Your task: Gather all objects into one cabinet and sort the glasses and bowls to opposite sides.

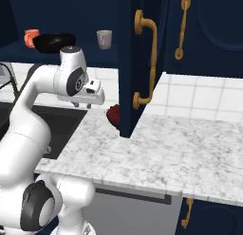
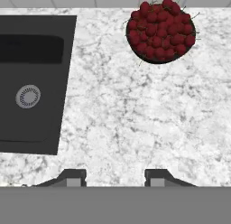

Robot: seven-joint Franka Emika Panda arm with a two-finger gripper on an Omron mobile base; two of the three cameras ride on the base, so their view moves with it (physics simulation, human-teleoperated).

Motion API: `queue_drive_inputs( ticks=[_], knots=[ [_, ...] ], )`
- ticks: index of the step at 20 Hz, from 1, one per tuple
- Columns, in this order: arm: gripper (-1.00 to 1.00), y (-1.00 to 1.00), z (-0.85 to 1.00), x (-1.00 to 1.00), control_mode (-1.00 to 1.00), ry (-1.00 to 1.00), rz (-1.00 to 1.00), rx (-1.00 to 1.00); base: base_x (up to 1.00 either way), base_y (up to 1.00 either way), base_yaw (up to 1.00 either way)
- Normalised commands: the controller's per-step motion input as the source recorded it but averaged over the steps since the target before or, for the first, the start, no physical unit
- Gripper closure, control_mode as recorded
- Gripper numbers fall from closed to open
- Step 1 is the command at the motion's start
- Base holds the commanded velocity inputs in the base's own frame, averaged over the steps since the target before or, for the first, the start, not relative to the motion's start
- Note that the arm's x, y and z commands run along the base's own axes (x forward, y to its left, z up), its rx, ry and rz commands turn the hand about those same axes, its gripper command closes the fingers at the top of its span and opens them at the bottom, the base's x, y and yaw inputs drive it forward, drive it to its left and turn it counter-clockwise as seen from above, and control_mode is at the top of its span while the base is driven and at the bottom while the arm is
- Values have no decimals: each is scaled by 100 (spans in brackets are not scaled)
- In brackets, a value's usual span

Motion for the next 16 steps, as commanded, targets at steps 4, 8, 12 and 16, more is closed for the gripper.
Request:
queue_drive_inputs(
  ticks=[4,8,12,16],
  knots=[
    [-100,0,0,0,100,0,0,0,-26,0,1],
    [-100,0,0,0,100,0,0,0,-100,0,7],
    [-100,0,0,0,100,0,0,0,-100,0,2],
    [-100,0,0,0,100,0,0,0,-100,0,-7]
  ],
)
